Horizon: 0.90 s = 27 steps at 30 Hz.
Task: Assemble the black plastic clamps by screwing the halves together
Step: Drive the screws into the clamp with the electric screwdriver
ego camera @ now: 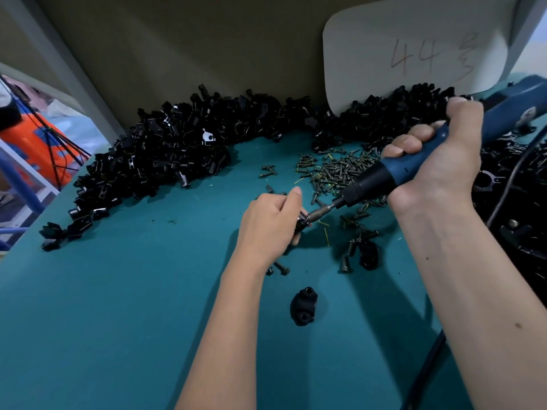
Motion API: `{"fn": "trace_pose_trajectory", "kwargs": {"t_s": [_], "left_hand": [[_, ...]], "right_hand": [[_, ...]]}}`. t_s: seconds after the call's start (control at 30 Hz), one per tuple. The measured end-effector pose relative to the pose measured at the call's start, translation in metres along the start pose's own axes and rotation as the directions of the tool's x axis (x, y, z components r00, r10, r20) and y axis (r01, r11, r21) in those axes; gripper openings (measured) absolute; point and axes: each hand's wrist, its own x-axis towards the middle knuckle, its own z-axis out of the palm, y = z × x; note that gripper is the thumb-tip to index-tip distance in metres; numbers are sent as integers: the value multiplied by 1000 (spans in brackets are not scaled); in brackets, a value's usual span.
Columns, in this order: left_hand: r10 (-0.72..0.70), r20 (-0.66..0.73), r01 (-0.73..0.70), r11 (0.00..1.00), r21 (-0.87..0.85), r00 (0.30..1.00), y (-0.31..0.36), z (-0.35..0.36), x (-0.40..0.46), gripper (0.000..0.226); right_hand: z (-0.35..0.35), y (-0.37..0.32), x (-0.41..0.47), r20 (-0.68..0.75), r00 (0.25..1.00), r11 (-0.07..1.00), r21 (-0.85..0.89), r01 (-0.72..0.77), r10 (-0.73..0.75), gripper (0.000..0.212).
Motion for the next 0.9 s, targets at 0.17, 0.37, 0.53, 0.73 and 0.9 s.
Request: {"fn": "trace_pose_trajectory", "kwargs": {"t_s": [0.17,0.37,0.53,0.73,0.9], "left_hand": [[71,-64,-70,997,18,995,3,-1,-2,67],[147,-99,-133,981,140,984,4,-2,-4,69],[153,-91,-135,975,175,984,5,-3,-4,68],[145,-87,-123,967,225,986,5,-1,-5,67],[172,-118,-135,953,270,978,-1,1,-5,67]], "right_hand": [[5,-4,-2,79,997,999,25,-26,24,30],[-1,-1,-1,16,997,996,57,-71,70,32],[-1,1,1,14,998,997,49,-61,60,31],[-2,3,-1,99,994,999,26,-46,43,32],[-5,7,0,116,993,999,12,-40,38,31]]}}
